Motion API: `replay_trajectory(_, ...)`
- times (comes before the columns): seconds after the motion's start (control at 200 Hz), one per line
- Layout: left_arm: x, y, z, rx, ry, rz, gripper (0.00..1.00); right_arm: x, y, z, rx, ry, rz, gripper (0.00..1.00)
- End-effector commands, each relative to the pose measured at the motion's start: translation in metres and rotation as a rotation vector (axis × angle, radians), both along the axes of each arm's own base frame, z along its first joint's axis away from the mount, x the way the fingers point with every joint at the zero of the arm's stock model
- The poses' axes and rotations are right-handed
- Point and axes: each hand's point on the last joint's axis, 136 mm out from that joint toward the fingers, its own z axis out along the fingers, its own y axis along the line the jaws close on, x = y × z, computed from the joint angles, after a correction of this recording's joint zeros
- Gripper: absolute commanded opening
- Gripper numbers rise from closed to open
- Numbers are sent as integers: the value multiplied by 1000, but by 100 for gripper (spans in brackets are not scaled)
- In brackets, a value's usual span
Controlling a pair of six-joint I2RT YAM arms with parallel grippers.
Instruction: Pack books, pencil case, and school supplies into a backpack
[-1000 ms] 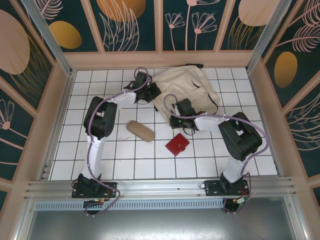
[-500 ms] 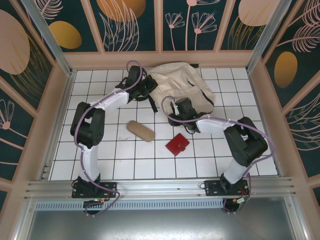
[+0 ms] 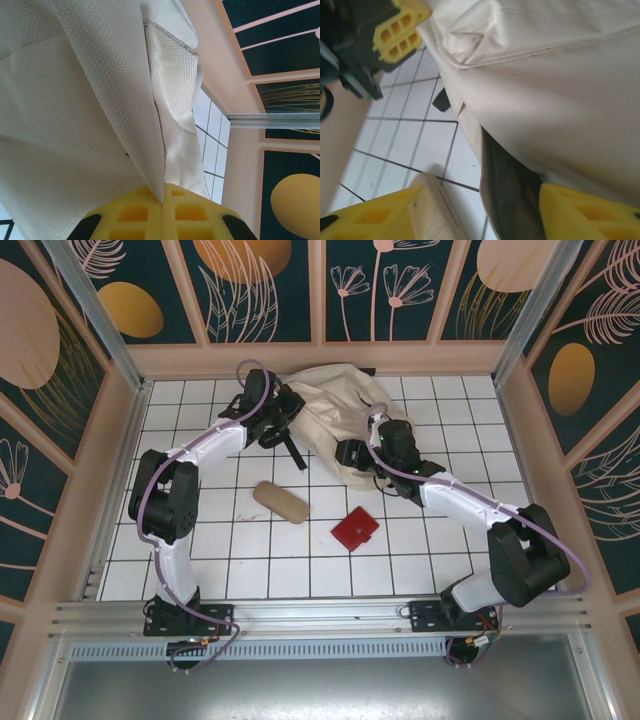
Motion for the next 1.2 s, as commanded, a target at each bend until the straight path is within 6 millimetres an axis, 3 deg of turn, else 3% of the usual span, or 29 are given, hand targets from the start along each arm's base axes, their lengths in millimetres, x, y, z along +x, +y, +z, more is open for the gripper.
replay_trajectory(0.0, 6, -3, 72, -121, -173, -5, 0, 0, 5, 11, 161, 92, -66, 54)
replay_trajectory(0.1, 4, -2, 74, -103, -180, -9, 0, 6, -2, 4, 205, 139, -128, 48)
replay_trajectory(0.285, 0, -3, 73, -79, -182, -43, 0, 14, 14, -3, 240, 178, -68, 44)
replay_trajectory(0.495, -2, -8, 69, -83, -178, -71, 0, -1, 26, -28, 158, 118, 23, 21)
replay_trajectory(0.606, -2, -10, 68, -100, -174, -77, 0, -18, 32, -51, 123, 128, 59, 18)
replay_trajectory(0.746, -7, -12, 70, -120, -174, -90, 0, -14, 21, -84, 86, 171, 4, 15)
replay_trajectory(0.996, -14, -8, 59, -94, -155, -98, 0, -15, 23, -40, 188, 26, 56, 43)
replay_trajectory(1.011, -14, -8, 58, -91, -154, -100, 0, -10, 14, -38, 197, 18, 37, 44)
replay_trajectory(1.196, -19, -11, 59, -85, -177, -135, 0, -4, -11, -34, 271, 32, 5, 64)
